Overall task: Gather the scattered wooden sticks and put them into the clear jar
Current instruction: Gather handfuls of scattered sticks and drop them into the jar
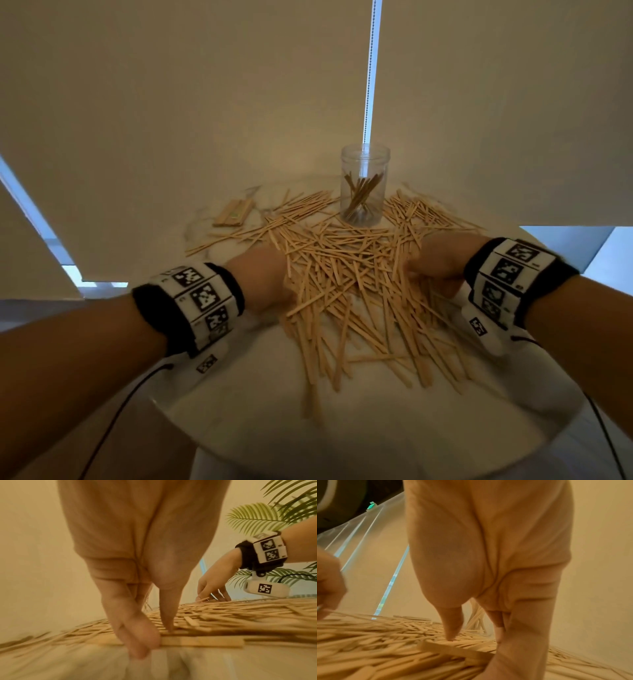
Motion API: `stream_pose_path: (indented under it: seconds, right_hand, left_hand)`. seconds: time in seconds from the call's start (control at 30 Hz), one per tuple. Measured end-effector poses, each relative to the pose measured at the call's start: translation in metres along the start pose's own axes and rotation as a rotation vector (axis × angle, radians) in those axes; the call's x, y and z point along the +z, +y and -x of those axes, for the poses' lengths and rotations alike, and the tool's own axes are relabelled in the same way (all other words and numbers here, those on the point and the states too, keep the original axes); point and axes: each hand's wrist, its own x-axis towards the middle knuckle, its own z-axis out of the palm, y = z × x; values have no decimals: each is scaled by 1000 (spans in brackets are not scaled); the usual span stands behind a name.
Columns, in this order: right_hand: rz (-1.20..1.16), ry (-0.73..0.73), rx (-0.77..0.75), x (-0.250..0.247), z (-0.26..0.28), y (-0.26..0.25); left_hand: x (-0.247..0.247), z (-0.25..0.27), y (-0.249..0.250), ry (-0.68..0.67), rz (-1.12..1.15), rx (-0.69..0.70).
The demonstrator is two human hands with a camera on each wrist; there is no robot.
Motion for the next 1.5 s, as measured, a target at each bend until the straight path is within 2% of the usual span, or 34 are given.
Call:
stream_pose_path:
  seconds: [0.1, 0.2, 0.3, 0.43, 0.63, 0.8, 0.97, 1.03, 1.17, 1.3, 1.43, 1.5]
  right_hand:
    - [121, 23, -19, 3, 2, -14]
    - [154, 43, -36, 8, 1, -22]
    - [-30, 0, -58, 6, -2, -22]
    - [-222, -16, -42, 1, -3, -16]
    - [-274, -13, -31, 5, -6, -18]
    - [-345, -93, -10, 0, -8, -14]
    - [-379, -78, 9, 2, -5, -9]
    - [-413, -67, 17, 4, -4, -6]
    - [-396, -97, 9, 7, 0, -8]
    - [-367, -91, 6, 7, 7, -12]
    - [-390, -102, 12, 4, 12, -8]
    - [-404, -101, 0, 3, 16, -3]
  left_hand:
    - [-3, -16, 16, 68, 101, -12]
    - [-9, -24, 32, -9, 111, -100]
    - [-13, -31, 41, -100, 45, -101]
    - [-17, -41, 38, -160, 180, -102]
    - [-11, -43, 36, -136, 442, -209]
    - [-17, -41, 31, -189, 431, -200]
    - [-18, -40, 26, -228, 624, -259]
    - [-18, -36, 31, -196, 584, -245]
    - [-19, -35, 44, -170, 335, -190]
    - [-23, -38, 39, -221, 332, -187]
    - [-30, -27, 31, -157, 314, -152]
    - [-25, -28, 20, -159, 417, -164]
